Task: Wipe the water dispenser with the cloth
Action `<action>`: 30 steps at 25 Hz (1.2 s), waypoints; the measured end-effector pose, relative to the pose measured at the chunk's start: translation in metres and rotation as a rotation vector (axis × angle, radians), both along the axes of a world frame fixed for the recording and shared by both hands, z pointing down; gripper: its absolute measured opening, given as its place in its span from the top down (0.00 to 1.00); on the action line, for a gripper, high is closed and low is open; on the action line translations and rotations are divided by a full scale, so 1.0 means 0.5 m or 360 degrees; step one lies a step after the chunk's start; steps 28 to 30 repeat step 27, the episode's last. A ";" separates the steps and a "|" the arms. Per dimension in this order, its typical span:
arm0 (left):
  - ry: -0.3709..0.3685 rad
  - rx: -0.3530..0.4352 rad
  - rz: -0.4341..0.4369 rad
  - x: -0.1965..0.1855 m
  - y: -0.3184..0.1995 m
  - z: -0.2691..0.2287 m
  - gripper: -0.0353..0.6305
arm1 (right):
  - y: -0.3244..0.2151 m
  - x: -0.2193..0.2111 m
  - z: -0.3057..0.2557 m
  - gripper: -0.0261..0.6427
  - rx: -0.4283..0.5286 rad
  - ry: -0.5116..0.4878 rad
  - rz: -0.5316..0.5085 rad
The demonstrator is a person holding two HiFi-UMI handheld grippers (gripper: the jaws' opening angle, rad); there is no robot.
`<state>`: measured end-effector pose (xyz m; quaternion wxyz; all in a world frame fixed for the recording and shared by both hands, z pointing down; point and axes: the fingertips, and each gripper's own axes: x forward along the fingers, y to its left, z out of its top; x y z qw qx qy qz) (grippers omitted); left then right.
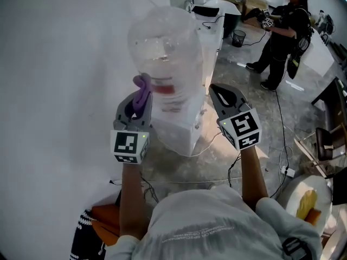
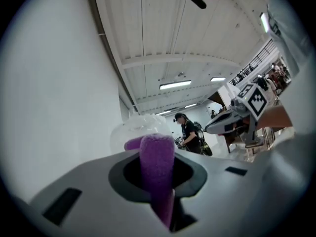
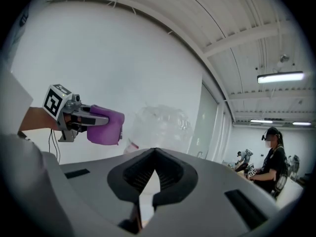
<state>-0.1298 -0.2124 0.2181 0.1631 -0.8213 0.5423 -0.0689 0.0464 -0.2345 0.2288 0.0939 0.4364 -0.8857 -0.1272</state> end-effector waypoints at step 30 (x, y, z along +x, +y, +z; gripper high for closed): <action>-0.0154 0.0031 -0.0062 0.011 0.078 0.044 0.86 | 0.070 -0.039 0.051 0.94 0.0037 0.0096 -0.0134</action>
